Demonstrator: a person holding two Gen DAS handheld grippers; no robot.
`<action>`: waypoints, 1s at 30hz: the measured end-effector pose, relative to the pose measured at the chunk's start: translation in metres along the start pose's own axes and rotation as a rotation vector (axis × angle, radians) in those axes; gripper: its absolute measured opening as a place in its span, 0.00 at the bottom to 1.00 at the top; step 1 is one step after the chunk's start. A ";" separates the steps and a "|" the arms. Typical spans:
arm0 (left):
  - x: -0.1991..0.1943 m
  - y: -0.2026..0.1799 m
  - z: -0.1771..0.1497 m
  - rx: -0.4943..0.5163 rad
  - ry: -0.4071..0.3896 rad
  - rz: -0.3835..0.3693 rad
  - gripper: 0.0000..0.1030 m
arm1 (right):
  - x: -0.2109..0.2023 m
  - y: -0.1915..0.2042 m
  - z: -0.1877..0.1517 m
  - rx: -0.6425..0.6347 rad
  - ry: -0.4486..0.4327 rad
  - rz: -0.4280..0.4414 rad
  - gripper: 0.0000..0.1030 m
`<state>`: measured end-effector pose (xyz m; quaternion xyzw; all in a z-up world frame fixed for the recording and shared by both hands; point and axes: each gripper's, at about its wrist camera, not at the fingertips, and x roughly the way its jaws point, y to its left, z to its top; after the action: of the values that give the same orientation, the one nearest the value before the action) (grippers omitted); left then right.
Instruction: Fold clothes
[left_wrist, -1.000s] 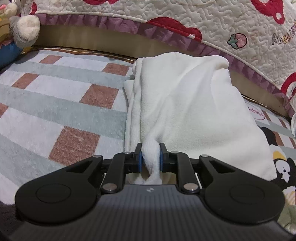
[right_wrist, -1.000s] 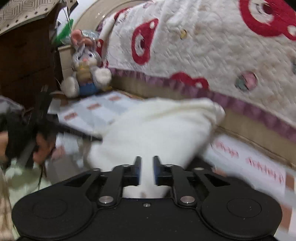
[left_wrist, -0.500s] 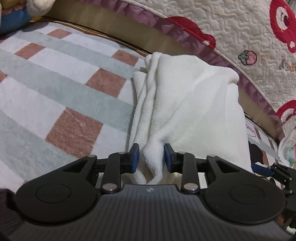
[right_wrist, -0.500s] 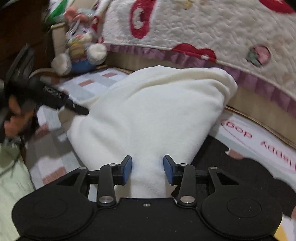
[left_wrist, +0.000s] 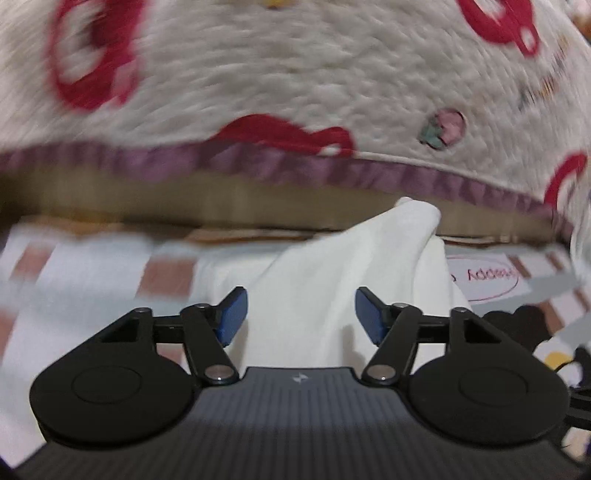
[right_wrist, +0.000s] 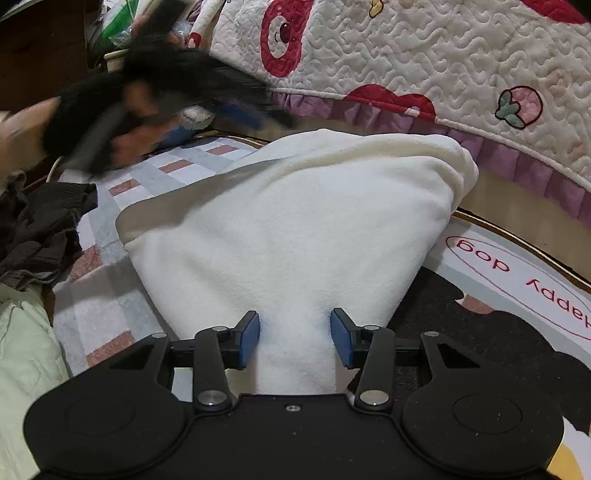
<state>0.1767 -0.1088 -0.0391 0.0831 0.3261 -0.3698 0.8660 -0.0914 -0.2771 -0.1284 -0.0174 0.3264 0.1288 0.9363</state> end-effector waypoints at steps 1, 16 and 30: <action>0.013 -0.007 0.010 0.045 0.011 -0.004 0.66 | 0.000 0.000 -0.001 0.004 -0.003 0.002 0.48; 0.080 0.011 0.029 0.030 0.192 0.151 0.06 | 0.000 -0.003 -0.005 0.034 -0.030 0.012 0.49; 0.023 -0.041 -0.008 0.207 -0.099 0.334 0.36 | -0.026 -0.077 0.031 0.361 -0.009 0.243 0.54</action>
<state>0.1557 -0.1484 -0.0557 0.2063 0.2250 -0.2562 0.9172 -0.0732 -0.3542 -0.0920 0.1906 0.3395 0.1804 0.9033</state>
